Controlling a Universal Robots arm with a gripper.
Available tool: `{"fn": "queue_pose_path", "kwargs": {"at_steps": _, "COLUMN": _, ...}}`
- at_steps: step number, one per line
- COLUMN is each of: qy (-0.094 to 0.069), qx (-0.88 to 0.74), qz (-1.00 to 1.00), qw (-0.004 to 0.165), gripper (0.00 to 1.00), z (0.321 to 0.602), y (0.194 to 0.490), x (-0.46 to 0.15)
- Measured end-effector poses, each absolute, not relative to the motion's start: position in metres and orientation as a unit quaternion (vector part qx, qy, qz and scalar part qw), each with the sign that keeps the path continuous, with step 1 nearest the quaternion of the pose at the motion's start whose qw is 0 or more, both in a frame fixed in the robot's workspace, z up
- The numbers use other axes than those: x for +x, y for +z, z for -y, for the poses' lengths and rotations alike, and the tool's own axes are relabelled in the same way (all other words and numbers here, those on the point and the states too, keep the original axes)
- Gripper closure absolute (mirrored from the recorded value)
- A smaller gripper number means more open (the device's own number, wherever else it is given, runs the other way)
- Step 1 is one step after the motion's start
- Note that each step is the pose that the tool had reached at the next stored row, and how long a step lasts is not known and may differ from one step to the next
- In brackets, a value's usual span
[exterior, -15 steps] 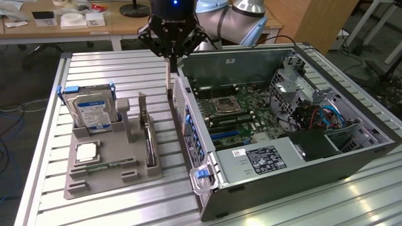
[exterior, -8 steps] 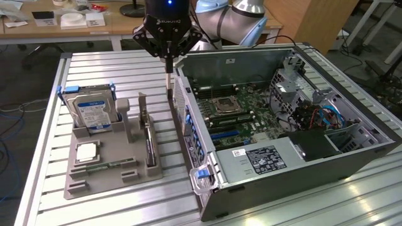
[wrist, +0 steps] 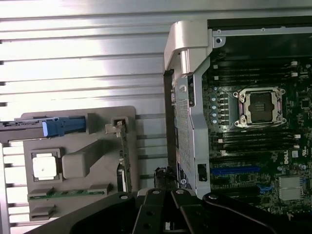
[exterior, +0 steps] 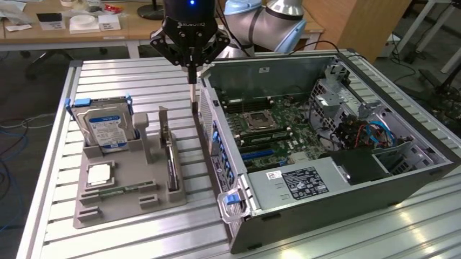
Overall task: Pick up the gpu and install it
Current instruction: 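Reach for the gpu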
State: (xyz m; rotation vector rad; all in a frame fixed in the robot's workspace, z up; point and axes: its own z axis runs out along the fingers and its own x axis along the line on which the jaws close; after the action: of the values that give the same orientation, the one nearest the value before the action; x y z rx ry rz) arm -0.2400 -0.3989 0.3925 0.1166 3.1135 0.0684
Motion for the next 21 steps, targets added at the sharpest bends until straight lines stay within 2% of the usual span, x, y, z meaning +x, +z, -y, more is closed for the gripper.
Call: {"fn": "queue_pose_path", "kwargs": {"at_steps": 21, "qy": 0.022, "qx": 0.037, "qz": -0.999, "qw": 0.013, "gripper": 0.89, "z": 0.399, "y": 0.392, "x": -0.259}}
